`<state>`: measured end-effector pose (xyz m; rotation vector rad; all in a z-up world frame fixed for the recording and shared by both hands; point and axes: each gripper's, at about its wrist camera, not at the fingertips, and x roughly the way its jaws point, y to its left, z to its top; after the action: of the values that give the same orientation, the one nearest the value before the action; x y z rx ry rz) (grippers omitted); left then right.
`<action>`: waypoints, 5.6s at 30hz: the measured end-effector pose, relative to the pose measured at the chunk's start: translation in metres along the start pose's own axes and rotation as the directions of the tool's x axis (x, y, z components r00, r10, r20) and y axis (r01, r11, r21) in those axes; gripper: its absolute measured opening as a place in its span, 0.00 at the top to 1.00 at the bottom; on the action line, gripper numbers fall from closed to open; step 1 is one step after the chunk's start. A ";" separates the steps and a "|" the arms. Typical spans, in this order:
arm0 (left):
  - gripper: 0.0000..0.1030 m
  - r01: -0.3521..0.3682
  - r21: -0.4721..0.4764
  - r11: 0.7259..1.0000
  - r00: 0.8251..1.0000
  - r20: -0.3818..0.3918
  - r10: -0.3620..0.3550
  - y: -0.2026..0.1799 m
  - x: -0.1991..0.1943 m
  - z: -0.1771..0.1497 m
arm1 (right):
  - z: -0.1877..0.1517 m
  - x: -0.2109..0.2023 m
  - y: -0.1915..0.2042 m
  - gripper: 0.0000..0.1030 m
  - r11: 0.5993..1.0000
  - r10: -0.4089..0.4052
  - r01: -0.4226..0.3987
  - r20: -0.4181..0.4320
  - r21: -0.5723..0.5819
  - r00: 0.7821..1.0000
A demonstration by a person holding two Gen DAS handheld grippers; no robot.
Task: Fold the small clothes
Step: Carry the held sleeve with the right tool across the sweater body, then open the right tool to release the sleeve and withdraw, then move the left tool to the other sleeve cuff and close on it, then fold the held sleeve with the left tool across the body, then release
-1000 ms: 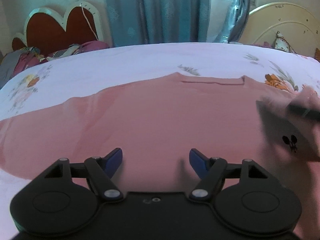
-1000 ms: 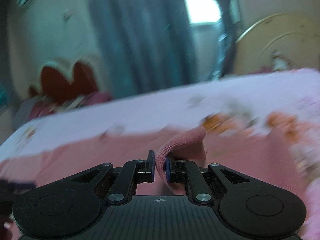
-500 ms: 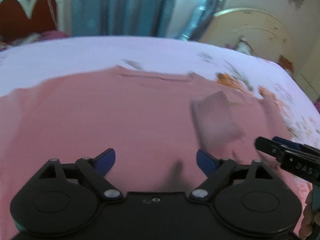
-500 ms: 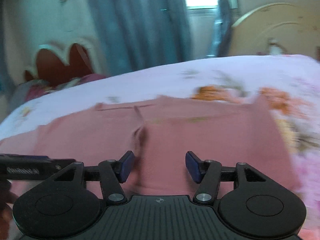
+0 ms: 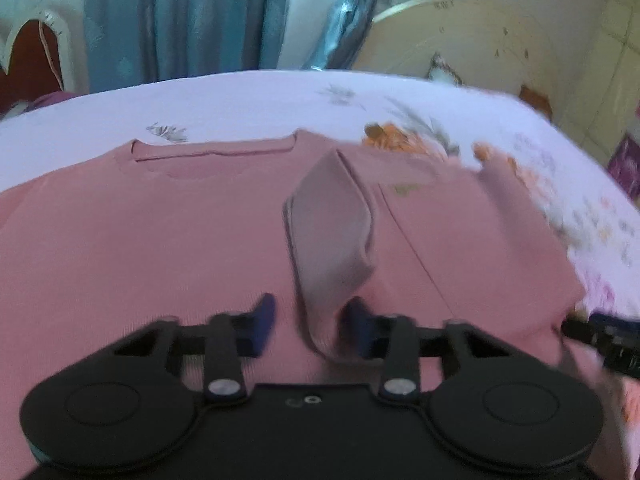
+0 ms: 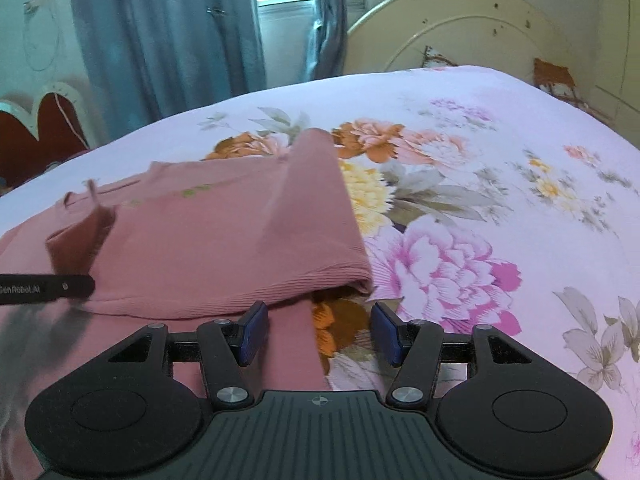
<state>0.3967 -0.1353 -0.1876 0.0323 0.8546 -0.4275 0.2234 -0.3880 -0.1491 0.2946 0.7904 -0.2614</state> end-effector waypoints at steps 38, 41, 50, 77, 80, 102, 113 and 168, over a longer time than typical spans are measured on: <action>0.40 -0.235 -0.107 0.966 0.947 0.200 0.252 0.095 -0.090 -0.006 | 0.029 -0.001 -0.007 0.61 0.999 0.039 -0.040 0.059 0.016 0.998; 0.40 -0.202 -0.084 0.976 0.956 0.200 0.215 0.083 -0.076 0.004 | 0.048 0.015 0.001 0.57 0.998 0.064 -0.064 0.063 0.005 0.996; 0.45 -0.179 -0.056 0.982 0.980 0.083 0.183 0.078 -0.020 -0.006 | 0.095 0.101 0.016 0.57 0.995 0.099 -0.099 -0.001 0.001 0.995; 0.29 -0.232 -0.115 0.966 0.969 0.056 0.239 0.104 -0.070 -0.002 | 0.062 0.069 0.117 0.62 0.951 0.257 -0.257 -0.023 -0.173 0.966; 0.27 -0.256 -0.149 0.955 0.962 0.054 0.266 0.120 -0.088 -0.008 | 0.048 0.063 0.149 0.62 0.928 0.308 -0.313 -0.057 -0.200 0.950; 0.27 -0.452 -0.349 0.821 0.879 -0.015 0.477 0.275 -0.175 -0.058 | 0.019 0.060 0.306 0.62 0.885 0.358 -0.373 -0.105 -0.277 0.928; 0.27 -0.512 -0.479 0.713 0.834 -0.077 0.546 0.357 -0.206 -0.088 | 0.005 0.082 0.323 0.62 0.904 0.279 -0.305 -0.128 -0.298 0.952; 0.74 0.126 -0.053 0.991 0.990 0.076 -0.121 0.076 -0.059 0.000 | 0.031 0.026 0.152 0.62 0.957 0.286 -0.287 -0.031 -0.037 0.958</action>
<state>0.3918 -0.0454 -0.1549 -0.0895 0.7993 -0.5170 0.3131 -0.2613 -0.1229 0.3699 0.7662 0.0314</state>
